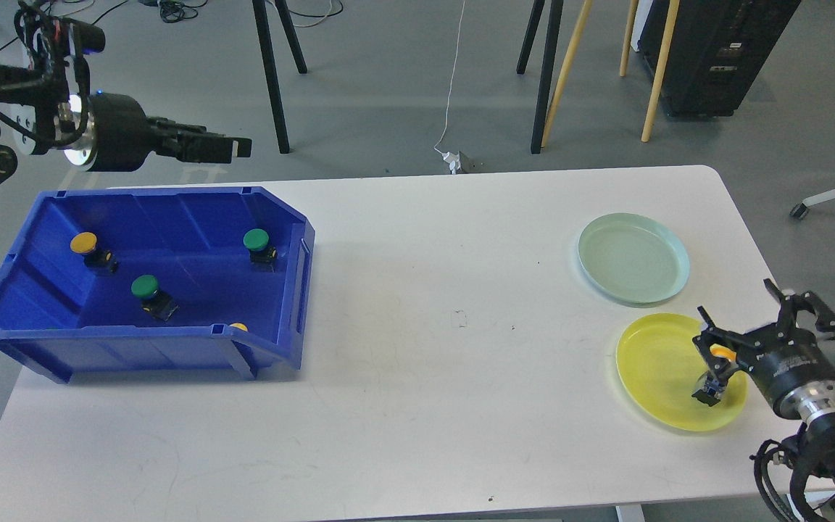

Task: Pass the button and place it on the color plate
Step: 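Withdraw the right gripper and reach the left gripper into the bin, then close the left gripper on a second button in the bin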

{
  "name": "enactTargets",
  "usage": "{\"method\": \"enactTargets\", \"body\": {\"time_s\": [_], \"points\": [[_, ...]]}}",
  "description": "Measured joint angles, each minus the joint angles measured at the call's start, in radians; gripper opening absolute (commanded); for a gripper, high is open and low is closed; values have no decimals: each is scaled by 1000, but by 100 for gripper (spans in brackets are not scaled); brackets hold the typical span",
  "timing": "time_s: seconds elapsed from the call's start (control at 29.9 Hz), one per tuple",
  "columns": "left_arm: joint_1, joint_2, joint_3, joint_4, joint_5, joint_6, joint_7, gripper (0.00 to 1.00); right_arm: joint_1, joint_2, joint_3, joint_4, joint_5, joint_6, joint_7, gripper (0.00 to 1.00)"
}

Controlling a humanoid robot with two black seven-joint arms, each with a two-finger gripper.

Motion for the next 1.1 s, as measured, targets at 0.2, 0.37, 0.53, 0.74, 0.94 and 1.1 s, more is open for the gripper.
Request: {"method": "enactTargets", "body": {"time_s": [0.2,0.37,0.53,0.74,0.94,1.1], "points": [[162,-2,6,50,131,0,0,90,176,-41,-3,-21,-44,0,-5,100],[213,-10,6,81,141,0,0,90,209,-43,-6,-29,-49,0,-7,100],[223,-18,6,133,138,0,0,90,207,-41,-10,-21,-50,0,-10,100],[244,-82,7,259,132,0,1,90,198,-44,-7,-19,-50,0,-11,100],[246,-134,9,331,127,0,0,90,189,-45,-9,-13,-50,12,-12,100],[246,-158,9,361,124,0,0,79,186,-45,-10,-5,-51,18,-14,100]]}}
